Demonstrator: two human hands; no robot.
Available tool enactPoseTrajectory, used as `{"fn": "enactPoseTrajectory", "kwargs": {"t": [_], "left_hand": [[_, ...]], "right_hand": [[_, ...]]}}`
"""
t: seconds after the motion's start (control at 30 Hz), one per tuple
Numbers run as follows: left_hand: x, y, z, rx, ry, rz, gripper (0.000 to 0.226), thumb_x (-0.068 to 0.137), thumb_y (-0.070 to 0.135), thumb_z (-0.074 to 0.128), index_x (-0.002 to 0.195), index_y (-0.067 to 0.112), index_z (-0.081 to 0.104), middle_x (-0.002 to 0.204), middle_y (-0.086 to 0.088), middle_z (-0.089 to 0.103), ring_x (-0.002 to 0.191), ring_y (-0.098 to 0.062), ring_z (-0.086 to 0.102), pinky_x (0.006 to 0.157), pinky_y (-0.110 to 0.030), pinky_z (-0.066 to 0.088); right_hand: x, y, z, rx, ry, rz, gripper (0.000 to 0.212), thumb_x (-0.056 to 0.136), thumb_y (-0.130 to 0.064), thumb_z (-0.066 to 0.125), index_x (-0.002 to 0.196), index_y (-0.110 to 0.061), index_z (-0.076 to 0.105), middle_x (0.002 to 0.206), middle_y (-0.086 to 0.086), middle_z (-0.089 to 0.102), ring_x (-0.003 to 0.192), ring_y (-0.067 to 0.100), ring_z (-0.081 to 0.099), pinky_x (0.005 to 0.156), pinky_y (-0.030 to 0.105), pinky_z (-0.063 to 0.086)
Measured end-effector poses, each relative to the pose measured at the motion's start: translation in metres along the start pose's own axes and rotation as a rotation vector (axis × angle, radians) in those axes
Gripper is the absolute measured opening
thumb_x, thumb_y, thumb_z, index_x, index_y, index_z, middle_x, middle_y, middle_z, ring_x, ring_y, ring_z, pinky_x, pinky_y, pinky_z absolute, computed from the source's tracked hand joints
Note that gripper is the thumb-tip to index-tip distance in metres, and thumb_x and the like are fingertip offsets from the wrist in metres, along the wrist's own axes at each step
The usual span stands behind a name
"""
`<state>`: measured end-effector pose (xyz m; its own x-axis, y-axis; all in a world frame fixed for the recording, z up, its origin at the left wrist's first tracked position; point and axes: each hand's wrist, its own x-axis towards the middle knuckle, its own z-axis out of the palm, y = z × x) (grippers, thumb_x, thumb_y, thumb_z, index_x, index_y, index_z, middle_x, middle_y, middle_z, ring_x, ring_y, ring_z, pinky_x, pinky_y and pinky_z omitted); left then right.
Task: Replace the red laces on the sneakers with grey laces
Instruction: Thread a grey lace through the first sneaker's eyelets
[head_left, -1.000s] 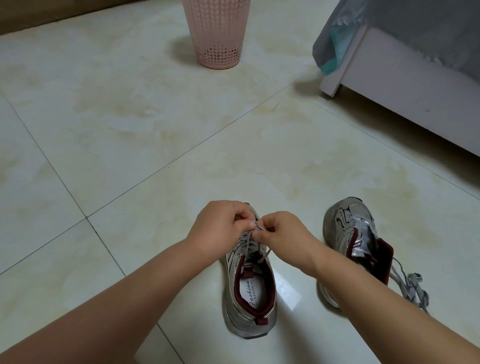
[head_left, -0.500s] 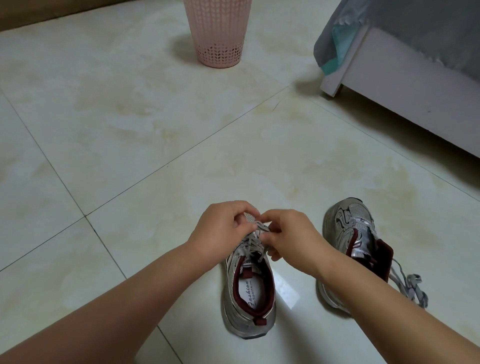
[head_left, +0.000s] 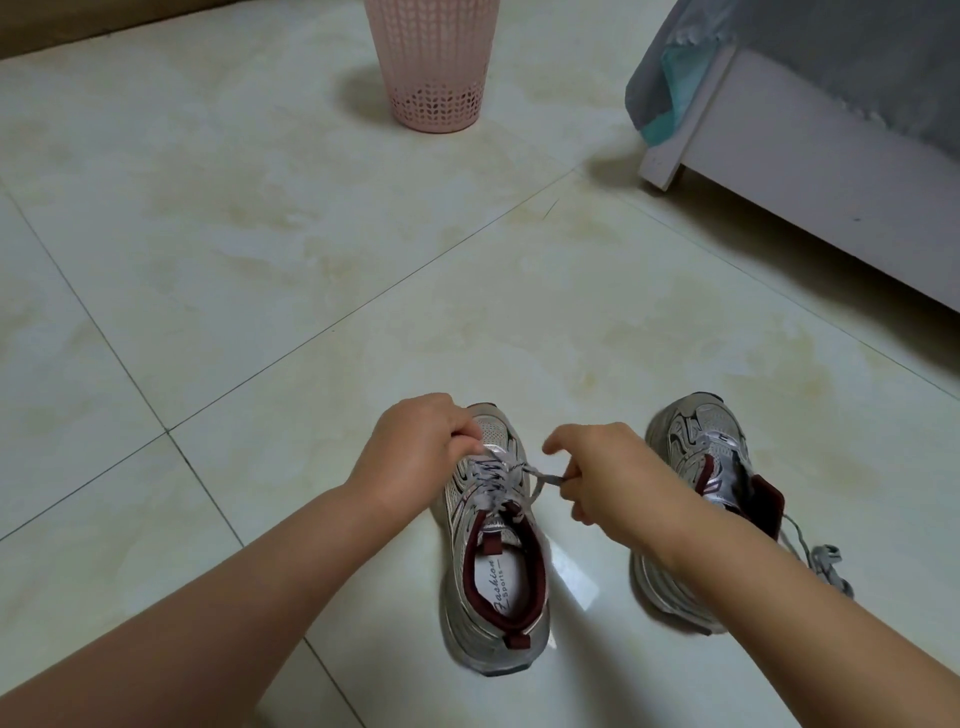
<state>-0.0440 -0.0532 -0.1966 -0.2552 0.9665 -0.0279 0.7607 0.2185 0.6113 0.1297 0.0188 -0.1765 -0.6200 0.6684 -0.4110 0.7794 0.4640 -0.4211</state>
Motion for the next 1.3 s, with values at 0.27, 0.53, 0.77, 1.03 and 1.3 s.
{"fn": "enactPoseTrajectory", "kwargs": {"t": [0.27, 0.53, 0.77, 1.03, 1.3], "left_hand": [[-0.024, -0.053, 0.006, 0.269, -0.120, -0.166, 0.015, 0.090, 0.029, 0.055, 0.087, 0.019, 0.066, 0.080, 0.006, 0.052, 0.089, -0.018, 0.054, 0.071, -0.026, 0.035], [-0.024, -0.032, 0.022, 0.305, 0.062, -0.215, 0.025, 0.083, 0.040, 0.061, 0.102, 0.023, 0.059, 0.103, 0.004, 0.051, 0.106, -0.019, 0.044, 0.085, -0.031, 0.029], [-0.027, -0.003, 0.040, -0.038, -0.178, -0.496, 0.052, 0.090, 0.047, 0.048, 0.050, 0.018, 0.033, 0.050, 0.003, 0.037, 0.052, -0.017, 0.038, 0.054, -0.028, 0.029], [-0.025, 0.001, 0.046, -0.549, -0.088, -0.597, 0.018, 0.082, 0.015, 0.066, 0.071, 0.002, 0.060, 0.058, 0.000, 0.042, 0.058, -0.014, 0.040, 0.059, -0.026, 0.034], [-0.021, 0.005, 0.040, -0.987, -0.149, -0.552, 0.014, 0.090, 0.006, 0.053, 0.080, 0.009, 0.062, 0.067, 0.003, 0.068, 0.053, -0.004, 0.052, 0.045, -0.012, 0.039]], "right_hand": [[-0.003, 0.043, 0.011, -0.280, -0.017, 0.147, 0.032, 0.077, 0.004, 0.048, 0.094, -0.016, 0.066, 0.099, 0.008, 0.066, 0.092, 0.027, 0.061, 0.077, 0.029, 0.051], [0.011, 0.015, 0.027, -0.362, 0.185, 0.070, 0.027, 0.090, -0.022, 0.051, 0.116, -0.018, 0.055, 0.116, 0.004, 0.054, 0.108, 0.026, 0.047, 0.082, 0.033, 0.040], [0.005, -0.002, 0.042, 0.027, -0.011, 0.384, 0.054, 0.096, -0.049, 0.032, 0.095, -0.004, 0.062, 0.103, 0.015, 0.065, 0.096, 0.034, 0.061, 0.075, 0.031, 0.044], [-0.003, -0.002, 0.051, 0.603, -0.099, 0.472, 0.035, 0.082, -0.029, 0.067, 0.058, -0.006, 0.055, 0.054, 0.011, 0.057, 0.045, 0.023, 0.054, 0.056, 0.032, 0.054], [0.000, -0.014, 0.043, 1.166, 0.224, 0.319, 0.014, 0.092, -0.002, 0.048, 0.080, 0.003, 0.050, 0.071, 0.012, 0.063, 0.065, 0.019, 0.057, 0.061, 0.021, 0.048]]}}
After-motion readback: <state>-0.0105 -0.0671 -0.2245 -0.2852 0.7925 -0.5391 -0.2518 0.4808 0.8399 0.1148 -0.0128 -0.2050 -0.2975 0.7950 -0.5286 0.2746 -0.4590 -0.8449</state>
